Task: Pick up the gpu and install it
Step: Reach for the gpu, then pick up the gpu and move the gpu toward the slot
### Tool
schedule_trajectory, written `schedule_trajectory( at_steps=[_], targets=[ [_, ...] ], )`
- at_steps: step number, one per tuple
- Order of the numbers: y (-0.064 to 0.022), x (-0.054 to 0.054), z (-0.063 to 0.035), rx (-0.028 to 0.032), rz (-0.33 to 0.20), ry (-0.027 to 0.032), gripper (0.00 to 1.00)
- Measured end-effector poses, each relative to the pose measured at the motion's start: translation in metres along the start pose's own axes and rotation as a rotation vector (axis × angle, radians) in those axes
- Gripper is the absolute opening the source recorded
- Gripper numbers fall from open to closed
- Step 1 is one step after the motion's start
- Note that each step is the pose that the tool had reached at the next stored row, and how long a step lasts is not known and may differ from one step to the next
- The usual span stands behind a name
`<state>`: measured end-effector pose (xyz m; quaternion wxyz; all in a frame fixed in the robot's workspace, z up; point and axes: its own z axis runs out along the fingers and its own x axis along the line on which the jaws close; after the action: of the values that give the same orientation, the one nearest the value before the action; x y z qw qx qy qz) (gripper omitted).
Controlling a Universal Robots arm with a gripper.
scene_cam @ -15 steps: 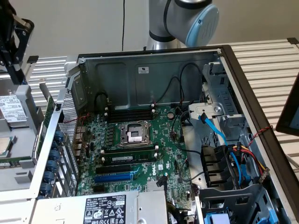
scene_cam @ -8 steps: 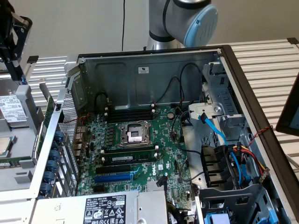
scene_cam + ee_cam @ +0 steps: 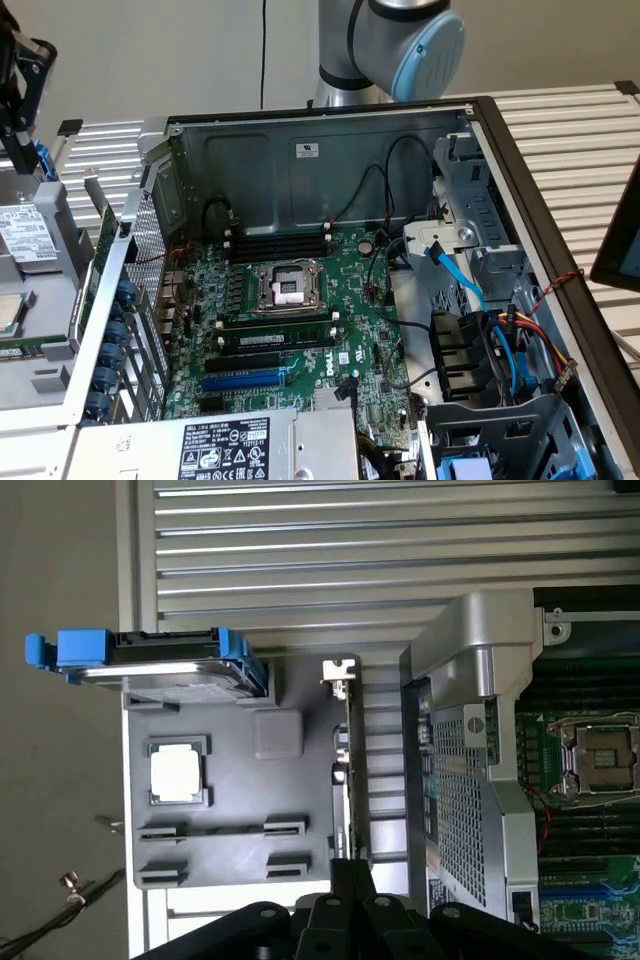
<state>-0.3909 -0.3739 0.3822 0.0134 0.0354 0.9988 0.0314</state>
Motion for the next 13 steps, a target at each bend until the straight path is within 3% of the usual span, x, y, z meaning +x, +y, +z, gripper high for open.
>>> schedule_trajectory(
  at_steps=[7,13],
  targets=[
    [0.0012,0.0011,0.0036,-0.0059,0.000,0.0005,0.11],
    [0.0017,0.0016,0.0074,-0.0072,0.000,0.0002,0.11]
  ],
)
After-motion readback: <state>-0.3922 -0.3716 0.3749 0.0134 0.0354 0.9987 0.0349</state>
